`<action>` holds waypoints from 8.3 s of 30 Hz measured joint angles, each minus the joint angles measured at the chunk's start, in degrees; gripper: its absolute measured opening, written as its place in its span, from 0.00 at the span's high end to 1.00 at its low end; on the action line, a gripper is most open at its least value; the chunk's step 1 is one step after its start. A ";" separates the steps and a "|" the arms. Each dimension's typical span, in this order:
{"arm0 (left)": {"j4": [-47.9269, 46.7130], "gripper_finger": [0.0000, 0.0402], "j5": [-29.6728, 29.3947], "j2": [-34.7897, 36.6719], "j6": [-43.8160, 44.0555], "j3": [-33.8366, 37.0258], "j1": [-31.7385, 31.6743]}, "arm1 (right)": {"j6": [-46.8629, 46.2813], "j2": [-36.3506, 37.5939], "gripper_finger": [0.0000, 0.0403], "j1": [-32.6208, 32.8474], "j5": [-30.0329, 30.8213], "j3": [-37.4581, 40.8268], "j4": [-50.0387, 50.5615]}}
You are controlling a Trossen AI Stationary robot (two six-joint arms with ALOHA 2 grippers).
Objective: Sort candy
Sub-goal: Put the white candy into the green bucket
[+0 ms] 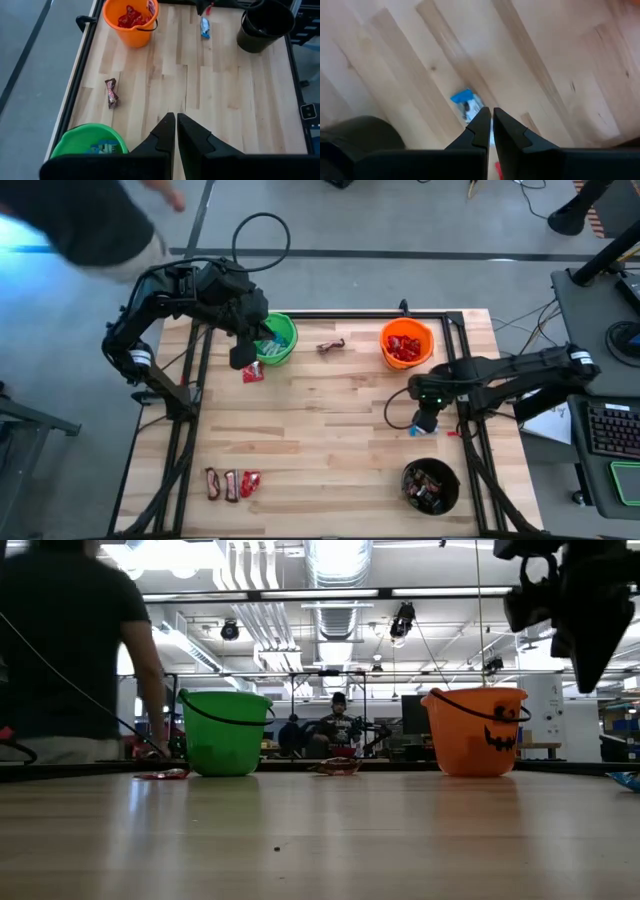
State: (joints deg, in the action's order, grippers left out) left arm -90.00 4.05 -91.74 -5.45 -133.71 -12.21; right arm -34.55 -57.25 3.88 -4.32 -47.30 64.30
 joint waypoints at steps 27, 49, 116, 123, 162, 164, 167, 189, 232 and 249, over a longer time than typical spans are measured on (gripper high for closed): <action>0.66 1.00 -0.02 0.00 6.05 0.00 0.00 | 4.30 2.35 0.97 0.00 -1.18 7.11 -0.12; 0.85 1.00 -0.07 -0.04 8.21 0.00 0.00 | 10.79 -9.06 0.97 0.00 -3.13 7.14 -0.23; 1.92 1.00 -0.46 -0.06 7.47 0.00 0.00 | 10.79 10.26 0.97 -0.52 13.34 -10.79 9.78; 0.92 1.00 -0.40 -0.07 7.47 0.02 0.00 | 10.00 10.40 0.97 -0.52 14.84 -11.57 10.21; 0.81 1.00 -0.41 -0.07 9.09 0.02 0.00 | 37.94 12.65 0.97 0.61 -9.61 -4.85 7.97; 0.81 1.00 -0.40 -0.07 9.04 0.02 0.00 | 40.59 13.98 0.97 0.61 -9.47 -4.71 7.90; 0.81 1.00 -0.42 -0.07 8.30 0.02 0.00 | 38.65 14.91 0.97 0.59 -9.18 -4.64 7.87; 0.81 1.00 -0.44 -0.07 7.45 0.02 0.00 | 30.52 12.07 0.97 0.59 -1.62 -4.56 7.50; 1.30 1.00 -0.45 -0.07 9.65 0.02 -0.01 | 18.02 10.95 0.97 0.59 -0.11 -4.46 10.38; 9.23 1.00 -0.46 -0.07 8.97 0.02 -0.01 | 14.91 10.95 0.97 0.59 -0.59 -4.44 10.36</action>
State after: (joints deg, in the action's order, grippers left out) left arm -80.77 3.60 -91.81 3.52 -133.69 -12.21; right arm -19.64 -46.30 4.47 -4.90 -51.75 74.65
